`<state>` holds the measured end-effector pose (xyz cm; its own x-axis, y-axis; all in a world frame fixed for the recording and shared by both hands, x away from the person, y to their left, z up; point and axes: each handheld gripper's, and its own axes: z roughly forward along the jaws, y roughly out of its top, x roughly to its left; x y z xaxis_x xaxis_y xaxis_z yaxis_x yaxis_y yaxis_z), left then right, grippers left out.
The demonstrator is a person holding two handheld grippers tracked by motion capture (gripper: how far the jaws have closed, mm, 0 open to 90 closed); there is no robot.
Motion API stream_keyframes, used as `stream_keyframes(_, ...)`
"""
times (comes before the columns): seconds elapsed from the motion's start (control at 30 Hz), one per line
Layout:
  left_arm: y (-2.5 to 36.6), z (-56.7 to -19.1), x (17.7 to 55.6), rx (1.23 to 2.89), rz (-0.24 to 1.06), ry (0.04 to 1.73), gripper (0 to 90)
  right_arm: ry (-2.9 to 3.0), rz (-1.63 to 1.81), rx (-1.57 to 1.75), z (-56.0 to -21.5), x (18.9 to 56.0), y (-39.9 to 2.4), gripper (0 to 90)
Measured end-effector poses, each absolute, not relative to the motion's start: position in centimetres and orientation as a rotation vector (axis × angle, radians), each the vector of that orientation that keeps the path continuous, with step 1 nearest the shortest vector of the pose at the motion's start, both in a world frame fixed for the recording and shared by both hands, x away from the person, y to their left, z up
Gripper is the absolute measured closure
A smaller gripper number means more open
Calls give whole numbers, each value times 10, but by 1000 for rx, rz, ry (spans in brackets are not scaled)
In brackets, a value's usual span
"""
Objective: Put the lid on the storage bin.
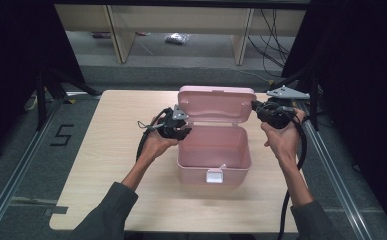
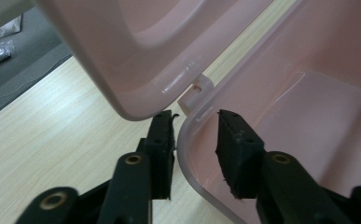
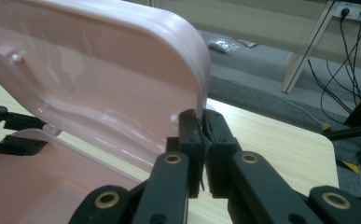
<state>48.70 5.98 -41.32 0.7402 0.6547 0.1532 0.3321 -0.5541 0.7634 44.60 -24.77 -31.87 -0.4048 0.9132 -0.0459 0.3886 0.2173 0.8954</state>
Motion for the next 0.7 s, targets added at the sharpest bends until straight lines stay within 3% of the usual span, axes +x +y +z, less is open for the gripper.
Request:
stream_keyframes(0.07,62,-411,485,2190,559,752,565,1912,1125,1199,-318,445,-248,876)
stream_keyframes(0.27,74,-404,478,2156,539,789,509,1908,1135,1194,-320,441,-249,876)
stream_keyframes(0.7,91,-394,452,2130,471,822,447,1923,1130,1148,-325,424,-250,873)
